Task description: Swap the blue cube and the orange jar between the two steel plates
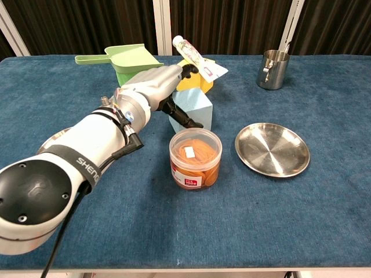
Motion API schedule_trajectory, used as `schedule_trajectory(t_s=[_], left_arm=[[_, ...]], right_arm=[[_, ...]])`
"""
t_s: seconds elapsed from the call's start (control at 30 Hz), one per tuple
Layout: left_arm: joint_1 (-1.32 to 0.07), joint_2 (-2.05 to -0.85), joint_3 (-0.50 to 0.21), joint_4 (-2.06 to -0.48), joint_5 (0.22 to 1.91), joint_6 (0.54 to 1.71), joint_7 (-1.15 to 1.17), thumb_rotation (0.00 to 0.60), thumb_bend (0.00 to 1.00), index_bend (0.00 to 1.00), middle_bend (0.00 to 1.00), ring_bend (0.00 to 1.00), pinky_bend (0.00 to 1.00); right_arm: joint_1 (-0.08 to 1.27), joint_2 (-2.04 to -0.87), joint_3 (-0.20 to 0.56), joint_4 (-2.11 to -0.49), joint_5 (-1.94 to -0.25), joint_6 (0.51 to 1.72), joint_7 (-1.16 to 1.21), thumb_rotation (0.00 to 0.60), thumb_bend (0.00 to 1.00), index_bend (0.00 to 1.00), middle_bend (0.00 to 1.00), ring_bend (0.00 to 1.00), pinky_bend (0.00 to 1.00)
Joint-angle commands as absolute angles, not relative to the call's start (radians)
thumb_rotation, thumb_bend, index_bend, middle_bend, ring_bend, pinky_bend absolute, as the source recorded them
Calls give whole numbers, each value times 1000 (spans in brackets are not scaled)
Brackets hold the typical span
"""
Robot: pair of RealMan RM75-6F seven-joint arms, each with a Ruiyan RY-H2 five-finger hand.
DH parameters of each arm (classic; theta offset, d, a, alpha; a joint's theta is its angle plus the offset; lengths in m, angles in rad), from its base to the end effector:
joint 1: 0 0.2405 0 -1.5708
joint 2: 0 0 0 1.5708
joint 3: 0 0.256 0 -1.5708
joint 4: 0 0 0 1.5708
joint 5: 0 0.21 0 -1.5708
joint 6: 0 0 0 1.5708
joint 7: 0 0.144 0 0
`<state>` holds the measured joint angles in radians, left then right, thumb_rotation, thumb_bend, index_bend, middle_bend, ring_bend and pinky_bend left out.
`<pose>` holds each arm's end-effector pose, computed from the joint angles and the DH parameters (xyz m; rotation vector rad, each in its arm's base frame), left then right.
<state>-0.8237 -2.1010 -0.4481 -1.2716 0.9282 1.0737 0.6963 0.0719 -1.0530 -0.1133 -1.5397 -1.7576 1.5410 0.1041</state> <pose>-0.0357 0.3285 -0.1189 -1.6813 -1.0988 -1.0191 -0.3095 -0.1388 0.1578 1.6674 -0.8911 0.9198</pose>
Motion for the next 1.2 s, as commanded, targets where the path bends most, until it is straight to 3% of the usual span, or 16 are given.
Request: schedule_trajectory(t_s=[0.03, 0.2, 0.37, 0.47, 0.63, 0.8, 0.97, 1.13, 1.2], left_arm=[[-836, -2114, -452, -1249, 882, 1088, 724, 573, 51, 195, 191, 179, 216], [-847, -2126, -465, -1220, 868, 1105, 695, 600, 199, 383, 409, 424, 457], [-834, -2103, -451, -1275, 946, 1166, 622, 600, 323, 503, 535, 551, 565], [-796, -2036, -415, -1391, 1010, 1215, 606, 600, 365, 516, 551, 567, 579], [-673, -1794, -307, -1695, 1051, 1282, 672, 600, 371, 517, 552, 569, 580], [-560, -1558, -219, -1866, 1044, 1306, 653, 600, 357, 516, 550, 559, 580], [-489, -1450, -130, -1859, 1091, 1289, 542, 600, 347, 516, 546, 537, 566], [-455, -1430, -78, -1752, 1133, 1244, 413, 600, 349, 516, 534, 520, 558], [-448, -1436, -69, -1720, 1137, 1226, 372, 600, 302, 513, 524, 495, 539]], right_arm=[[70, -1053, -113, -1539, -1761, 1544, 105, 524, 177, 0, 0, 0, 0], [65, -1053, -112, -1539, -1767, 1552, 103, 523, 177, 0, 0, 0, 0], [65, -1057, -108, -1538, -1763, 1544, 97, 524, 177, 0, 0, 0, 0], [66, -1059, -108, -1540, -1760, 1534, 90, 524, 177, 0, 0, 0, 0], [63, -1060, -109, -1545, -1758, 1530, 78, 523, 177, 0, 0, 0, 0], [61, -1067, -107, -1556, -1759, 1526, 51, 524, 177, 0, 0, 0, 0], [63, -1080, -109, -1564, -1761, 1509, 22, 523, 177, 0, 0, 0, 0], [66, -1095, -118, -1560, -1780, 1497, 6, 523, 177, 0, 0, 0, 0], [66, -1100, -118, -1557, -1782, 1499, 3, 523, 177, 0, 0, 0, 0]])
